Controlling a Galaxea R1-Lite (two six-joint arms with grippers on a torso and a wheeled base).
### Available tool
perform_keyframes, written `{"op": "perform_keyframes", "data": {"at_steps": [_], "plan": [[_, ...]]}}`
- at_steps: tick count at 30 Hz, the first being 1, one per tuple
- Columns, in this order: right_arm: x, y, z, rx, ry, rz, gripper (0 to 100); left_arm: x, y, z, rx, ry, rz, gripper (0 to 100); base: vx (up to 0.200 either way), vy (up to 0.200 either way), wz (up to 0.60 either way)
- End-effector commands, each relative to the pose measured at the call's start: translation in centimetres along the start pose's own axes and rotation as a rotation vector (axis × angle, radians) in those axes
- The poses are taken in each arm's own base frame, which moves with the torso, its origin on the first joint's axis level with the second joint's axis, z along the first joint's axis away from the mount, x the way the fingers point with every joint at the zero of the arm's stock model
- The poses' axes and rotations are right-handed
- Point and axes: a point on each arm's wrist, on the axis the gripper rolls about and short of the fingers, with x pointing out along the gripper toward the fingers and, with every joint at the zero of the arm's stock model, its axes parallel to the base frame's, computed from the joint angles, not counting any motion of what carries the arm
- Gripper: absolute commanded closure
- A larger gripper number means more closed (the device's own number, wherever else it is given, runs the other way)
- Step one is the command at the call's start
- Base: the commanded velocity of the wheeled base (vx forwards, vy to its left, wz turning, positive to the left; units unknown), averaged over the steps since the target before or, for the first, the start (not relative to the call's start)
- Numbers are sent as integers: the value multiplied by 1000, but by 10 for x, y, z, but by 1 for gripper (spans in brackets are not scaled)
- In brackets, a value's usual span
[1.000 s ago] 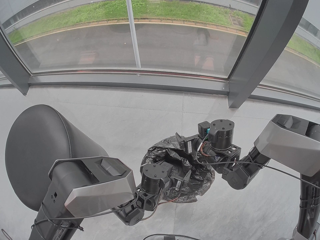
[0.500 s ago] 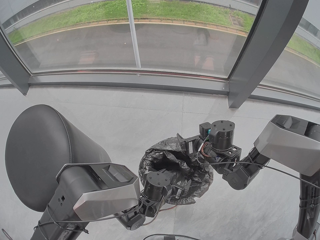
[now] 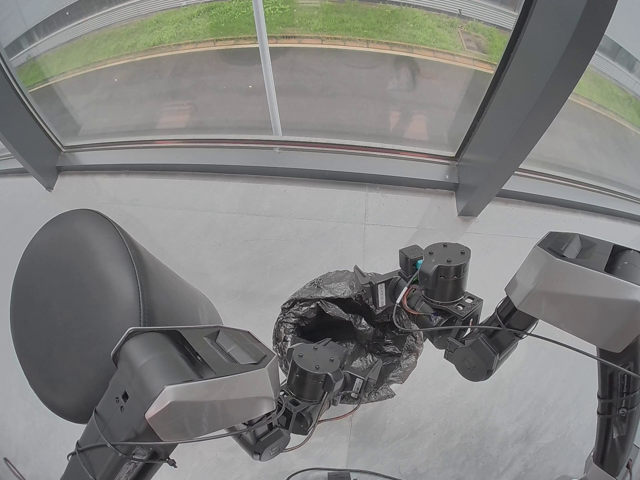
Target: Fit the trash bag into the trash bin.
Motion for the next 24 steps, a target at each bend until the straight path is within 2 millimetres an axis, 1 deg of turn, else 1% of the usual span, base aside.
{"op": "perform_keyframes", "data": {"at_steps": [1,4,5,6,7,8,9,11,12,14,16,17,19,22,23,24], "plan": [[0,0,-1,-1,2,-1,0,-14,-11,27,-31,-59,-31,0,0,0,0],[1,-1,-1,0,2,-3,0,-28,-20,45,-52,-101,-62,0,0,0,0],[1,-1,-1,0,2,-3,0,-29,-21,47,-54,-105,-64,0,0,0,0],[1,-1,-1,0,2,-3,0,-34,-22,54,-58,-128,-70,0,0,0,0],[1,-1,-1,0,2,-3,0,-34,-22,54,-58,-128,-70,0,0,0,0],[1,-1,0,0,0,-3,0,-37,-21,61,-62,-161,-72,0,0,0,0],[1,0,0,0,-1,-1,0,-39,-20,64,-67,-174,-71,0,0,0,0],[1,-1,0,0,-1,-3,0,-39,-20,65,-68,-177,-72,0,0,0,0],[1,-1,0,1,-3,-3,0,-44,-17,78,-78,-213,-67,0,0,0,0],[1,-1,0,1,-3,-3,0,-43,-9,85,-82,-231,-51,0,0,0,0],[1,-1,0,-1,-3,-3,0,-42,-7,86,-82,-233,-45,0,0,0,0],[1,0,1,1,-4,-1,0,-39,-2,84,-80,-228,-38,0,0,0,0],[1,-1,1,0,-4,-4,0,-35,-1,78,-82,-217,-41,0,0,0,0],[0,-1,2,1,-7,-4,0,-22,3,71,-78,-215,-44,0,0,0,0],[-1,-2,4,3,-10,-6,0,-13,7,68,-81,-209,-41,0,0,0,0],[0,-4,4,4,-11,-9,0,-10,9,65,-80,-204,-41,0,0,0,0]]}}
